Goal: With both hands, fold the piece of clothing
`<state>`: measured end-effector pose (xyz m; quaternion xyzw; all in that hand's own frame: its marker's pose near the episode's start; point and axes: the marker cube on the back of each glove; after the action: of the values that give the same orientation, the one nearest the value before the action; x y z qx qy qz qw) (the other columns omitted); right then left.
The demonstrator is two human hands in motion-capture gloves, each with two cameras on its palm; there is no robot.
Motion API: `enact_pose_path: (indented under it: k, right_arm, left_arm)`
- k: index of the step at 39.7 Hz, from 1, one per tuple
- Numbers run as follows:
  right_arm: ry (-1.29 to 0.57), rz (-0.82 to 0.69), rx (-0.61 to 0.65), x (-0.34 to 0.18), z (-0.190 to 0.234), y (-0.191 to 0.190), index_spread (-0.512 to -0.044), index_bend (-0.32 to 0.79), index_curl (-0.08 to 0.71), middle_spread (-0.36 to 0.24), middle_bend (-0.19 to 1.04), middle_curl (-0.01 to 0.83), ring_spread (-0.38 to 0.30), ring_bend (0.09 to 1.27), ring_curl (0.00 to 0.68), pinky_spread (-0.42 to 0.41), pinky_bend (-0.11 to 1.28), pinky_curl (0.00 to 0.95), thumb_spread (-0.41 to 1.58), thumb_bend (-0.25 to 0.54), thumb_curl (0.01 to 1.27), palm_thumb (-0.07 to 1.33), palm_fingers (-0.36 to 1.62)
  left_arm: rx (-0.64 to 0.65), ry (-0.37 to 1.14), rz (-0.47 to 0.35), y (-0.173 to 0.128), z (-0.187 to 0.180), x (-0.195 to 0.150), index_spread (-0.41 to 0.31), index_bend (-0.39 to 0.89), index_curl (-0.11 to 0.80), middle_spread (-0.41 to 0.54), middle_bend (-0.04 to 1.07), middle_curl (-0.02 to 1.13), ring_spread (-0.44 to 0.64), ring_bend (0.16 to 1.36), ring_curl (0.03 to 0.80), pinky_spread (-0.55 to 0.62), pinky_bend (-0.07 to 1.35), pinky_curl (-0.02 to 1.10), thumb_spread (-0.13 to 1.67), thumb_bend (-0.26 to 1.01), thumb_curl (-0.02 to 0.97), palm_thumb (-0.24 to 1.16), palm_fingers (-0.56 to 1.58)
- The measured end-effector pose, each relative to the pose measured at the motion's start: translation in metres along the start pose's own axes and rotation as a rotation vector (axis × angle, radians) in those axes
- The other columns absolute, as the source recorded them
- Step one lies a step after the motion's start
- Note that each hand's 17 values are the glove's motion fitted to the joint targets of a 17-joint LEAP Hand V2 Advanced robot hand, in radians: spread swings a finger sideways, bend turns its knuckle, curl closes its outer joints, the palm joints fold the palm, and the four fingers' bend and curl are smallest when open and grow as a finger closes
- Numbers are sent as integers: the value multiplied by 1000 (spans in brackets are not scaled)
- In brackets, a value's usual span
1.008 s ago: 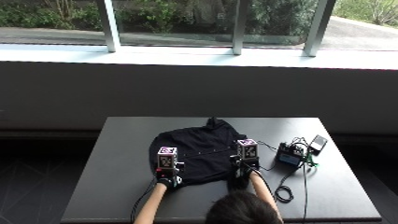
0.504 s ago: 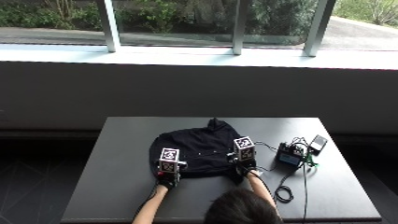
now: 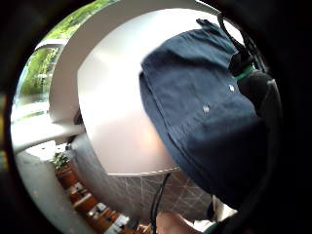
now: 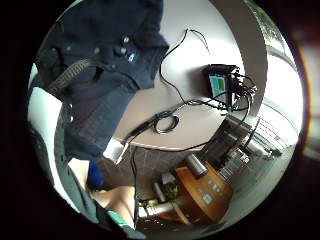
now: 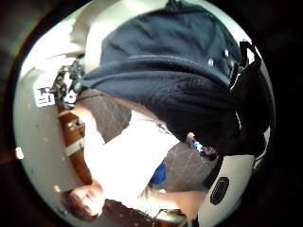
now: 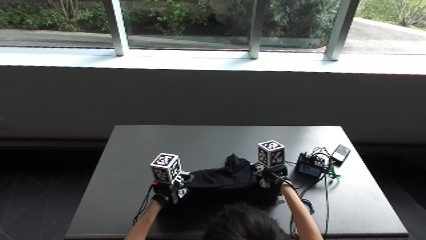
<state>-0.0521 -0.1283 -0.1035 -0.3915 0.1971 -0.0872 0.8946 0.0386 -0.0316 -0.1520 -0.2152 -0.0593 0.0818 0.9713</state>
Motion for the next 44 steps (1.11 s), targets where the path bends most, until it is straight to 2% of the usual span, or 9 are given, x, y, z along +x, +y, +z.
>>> enact_pose_path:
  k: [5, 10, 13, 20, 26, 33, 37, 41, 44]
  right_arm:
    - [25, 74, 33, -4, -35, -7, -246, 157, 390, -177, 380, 503, -223, 652, 474, -290, 590, 438, 987, 67, 445, 1140, 1282]
    - [82, 177, 103, -33, -66, -19, -246, 164, 398, -180, 387, 509, -220, 659, 476, -286, 575, 437, 973, 43, 454, 1143, 1263]
    - [103, 239, 156, -38, -66, -37, -246, 163, 402, -181, 389, 512, -221, 662, 479, -282, 562, 435, 965, 28, 463, 1142, 1249]
    - [241, 327, 496, -20, -74, -60, -246, 182, 417, -163, 395, 520, -212, 634, 476, -246, 448, 406, 952, -7, 480, 1136, 1149]
    - [158, 387, 590, -10, -86, -34, -240, 128, 411, -135, 330, 500, -200, 538, 455, -151, 387, 391, 987, -24, 485, 1092, 985]
    - [102, 592, 420, 22, -54, -6, -226, 72, 357, -84, 252, 471, -157, 512, 437, -57, 425, 388, 1123, -59, 437, 910, 937]
    - [29, 580, 375, 18, -19, -11, -216, 37, 316, -57, 201, 453, -124, 508, 431, -28, 501, 401, 1170, -87, 394, 738, 899]
    - [-33, 562, 350, 12, 14, -17, -211, 37, 283, -39, 184, 444, -104, 522, 429, -15, 533, 406, 1193, -56, 368, 666, 880]
    - [-22, 567, 369, 7, 25, -20, -201, 39, 261, -23, 184, 439, -71, 547, 430, -5, 547, 406, 1203, -41, 355, 635, 883]
  left_arm:
    - [48, 10, -75, -18, -22, -9, -288, 335, 539, -273, 394, 526, -295, 490, 428, -135, 126, 285, 1304, 2, 348, 722, 1081]
    - [39, -82, -290, -55, -28, -24, -288, 330, 548, -274, 381, 533, -298, 489, 434, -133, 131, 284, 1280, -7, 362, 731, 1079]
    - [114, -184, -345, -87, -22, -44, -285, 319, 551, -274, 378, 539, -298, 486, 435, -133, 132, 283, 1259, -11, 373, 731, 1075]
    - [320, -311, -436, -119, -22, -69, -278, 290, 552, -272, 365, 546, -299, 461, 435, -123, 138, 282, 1215, -14, 395, 738, 1049]
    - [410, -273, -427, -105, -34, -68, -237, 218, 538, -235, 238, 538, -252, 419, 448, -59, 175, 312, 1229, -11, 400, 741, 798]
    - [142, -79, -308, -110, 47, -60, -209, 256, 537, -155, 112, 460, -166, 383, 420, 37, 152, 298, 1274, -46, 365, 602, 679]
    - [121, -144, -307, -81, 55, -44, -195, 263, 535, -112, 93, 422, -113, 388, 415, 90, 170, 303, 1282, -51, 345, 513, 605]
    - [143, -229, -309, -49, 48, -26, -176, 254, 529, -57, 76, 386, -58, 398, 417, 157, 193, 317, 1281, -44, 330, 447, 503]
    - [140, -271, -336, -45, 57, -28, -153, 198, 511, -11, 70, 358, -3, 415, 419, 210, 222, 330, 1274, -53, 313, 378, 400]
